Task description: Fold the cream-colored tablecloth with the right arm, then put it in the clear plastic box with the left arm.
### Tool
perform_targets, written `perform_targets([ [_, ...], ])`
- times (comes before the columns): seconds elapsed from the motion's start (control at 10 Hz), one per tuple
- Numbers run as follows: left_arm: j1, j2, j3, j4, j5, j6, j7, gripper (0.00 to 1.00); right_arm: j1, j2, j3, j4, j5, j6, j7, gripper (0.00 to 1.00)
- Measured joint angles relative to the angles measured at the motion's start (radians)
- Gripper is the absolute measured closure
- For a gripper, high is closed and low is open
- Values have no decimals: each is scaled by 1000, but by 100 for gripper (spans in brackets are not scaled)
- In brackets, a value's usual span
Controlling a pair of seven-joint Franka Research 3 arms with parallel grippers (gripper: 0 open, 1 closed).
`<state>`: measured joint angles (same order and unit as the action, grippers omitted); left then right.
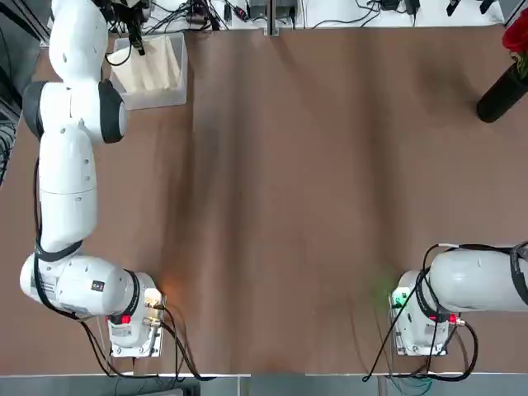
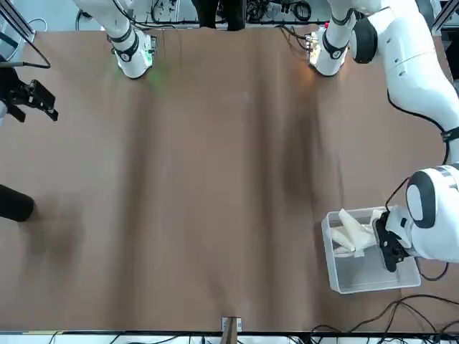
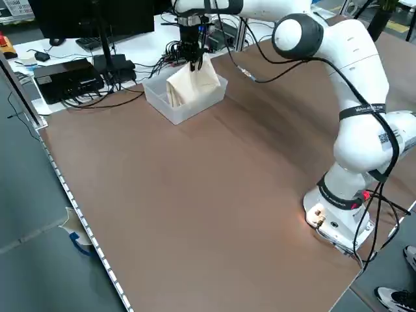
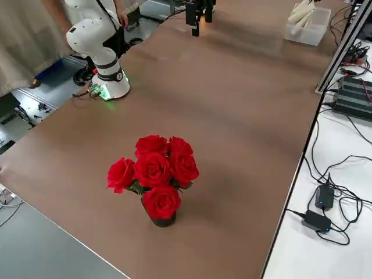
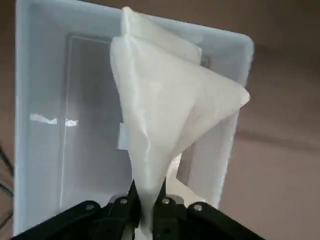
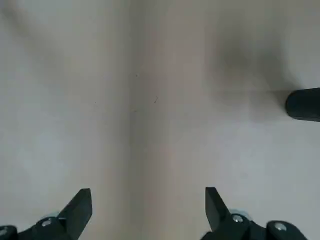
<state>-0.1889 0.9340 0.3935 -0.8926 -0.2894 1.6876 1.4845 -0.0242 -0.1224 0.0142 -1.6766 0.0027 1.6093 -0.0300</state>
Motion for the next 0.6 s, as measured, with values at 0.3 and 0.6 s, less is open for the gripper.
perform_targets([
  [0.3, 2, 45, -5, -1, 0, 122, 2, 87, 0, 0, 0, 0, 0, 0, 0, 0],
  [0.6, -1, 61, -14, -1, 0, 222, -57, 86, 0, 0, 1, 0, 0, 0, 0, 0],
])
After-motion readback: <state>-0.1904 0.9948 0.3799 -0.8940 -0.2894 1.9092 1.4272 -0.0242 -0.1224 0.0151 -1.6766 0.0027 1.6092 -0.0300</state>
